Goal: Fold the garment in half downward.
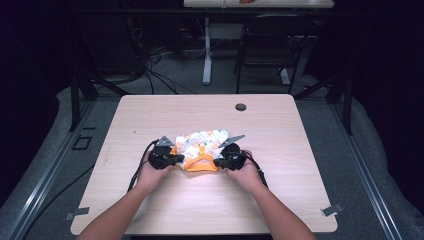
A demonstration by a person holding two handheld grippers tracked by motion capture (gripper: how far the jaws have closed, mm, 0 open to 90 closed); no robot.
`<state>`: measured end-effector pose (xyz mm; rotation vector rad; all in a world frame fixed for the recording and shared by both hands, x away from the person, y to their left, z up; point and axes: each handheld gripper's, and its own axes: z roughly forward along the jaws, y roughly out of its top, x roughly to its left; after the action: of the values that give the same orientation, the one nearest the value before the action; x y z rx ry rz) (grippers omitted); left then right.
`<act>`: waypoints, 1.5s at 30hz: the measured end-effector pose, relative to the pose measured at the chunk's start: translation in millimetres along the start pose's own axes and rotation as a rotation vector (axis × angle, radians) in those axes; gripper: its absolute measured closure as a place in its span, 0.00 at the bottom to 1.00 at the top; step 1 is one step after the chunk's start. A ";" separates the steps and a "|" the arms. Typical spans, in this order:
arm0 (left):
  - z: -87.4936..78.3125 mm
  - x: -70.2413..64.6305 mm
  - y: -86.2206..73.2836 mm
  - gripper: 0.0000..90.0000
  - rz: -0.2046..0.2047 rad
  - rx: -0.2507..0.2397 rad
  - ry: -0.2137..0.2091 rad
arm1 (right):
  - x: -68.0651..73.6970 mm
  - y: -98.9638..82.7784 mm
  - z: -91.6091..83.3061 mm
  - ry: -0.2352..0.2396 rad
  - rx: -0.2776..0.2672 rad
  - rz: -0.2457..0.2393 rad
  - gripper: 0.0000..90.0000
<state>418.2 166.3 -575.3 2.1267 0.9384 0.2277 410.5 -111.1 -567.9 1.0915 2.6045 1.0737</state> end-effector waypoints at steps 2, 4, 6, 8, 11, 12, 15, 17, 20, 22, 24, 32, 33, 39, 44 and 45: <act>0.0 -0.6 -0.3 1.00 -0.002 -0.002 0.004 | 0.2 0.1 -0.1 0.001 0.000 0.001 0.97; -0.1 -0.7 -0.5 1.00 -0.009 -0.004 0.003 | 0.5 0.2 0.1 -0.001 -0.003 0.002 0.97; -0.8 -0.1 -0.1 1.00 -0.010 -0.002 -0.001 | 1.3 0.7 -0.5 -0.006 -0.001 0.004 0.95; -1.2 -0.1 -0.3 1.00 -0.015 -0.006 -0.002 | 2.0 1.2 -1.7 -0.012 -0.007 0.008 0.93; -3.8 -0.5 0.7 1.00 -0.020 -0.015 -0.003 | 2.7 1.7 -3.5 -0.015 -0.015 0.015 0.93; -3.8 -0.5 0.7 0.99 -0.020 -0.015 -0.003 | 2.7 1.7 -3.5 -0.015 -0.015 0.015 0.93; -10.1 -3.6 4.2 0.99 -0.016 -0.033 -0.016 | 5.7 3.5 -10.3 -0.019 -0.039 0.016 0.92; -12.6 -4.5 5.3 0.98 -0.012 -0.031 -0.022 | 6.8 3.9 -12.3 -0.019 -0.052 0.013 0.91; -22.4 -8.7 8.1 0.93 0.000 -0.052 -0.019 | 11.7 5.1 -23.0 -0.018 -0.073 0.000 0.87; -28.2 -10.1 9.2 0.87 -0.001 -0.066 -0.023 | 13.9 4.9 -28.0 -0.018 -0.077 -0.006 0.85; -29.9 -10.8 9.6 0.81 -0.001 -0.072 -0.021 | 15.0 4.8 -31.4 -0.019 -0.074 -0.010 0.83; -50.7 -18.3 9.0 0.58 -0.007 -0.113 -0.018 | 24.8 2.7 -51.3 -0.015 -0.120 -0.005 0.59; -52.6 -19.1 8.0 0.57 -0.010 -0.118 -0.020 | 26.0 2.2 -53.4 -0.016 -0.122 -0.006 0.57; -64.6 -22.4 0.5 0.54 -0.001 -0.119 -0.018 | 34.9 -2.9 -65.0 -0.031 -0.121 -0.026 0.50; -71.0 -26.5 -7.5 0.52 0.000 -0.117 -0.022 | 41.6 -10.0 -70.0 -0.045 -0.107 -0.056 0.49; -72.1 -27.7 -9.6 0.52 0.000 -0.115 -0.024 | 43.6 -12.2 -69.8 -0.042 -0.104 -0.054 0.49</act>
<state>361.5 193.8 -529.6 2.0197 0.8896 0.2498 346.4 -127.7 -517.5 1.0047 2.4997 1.1473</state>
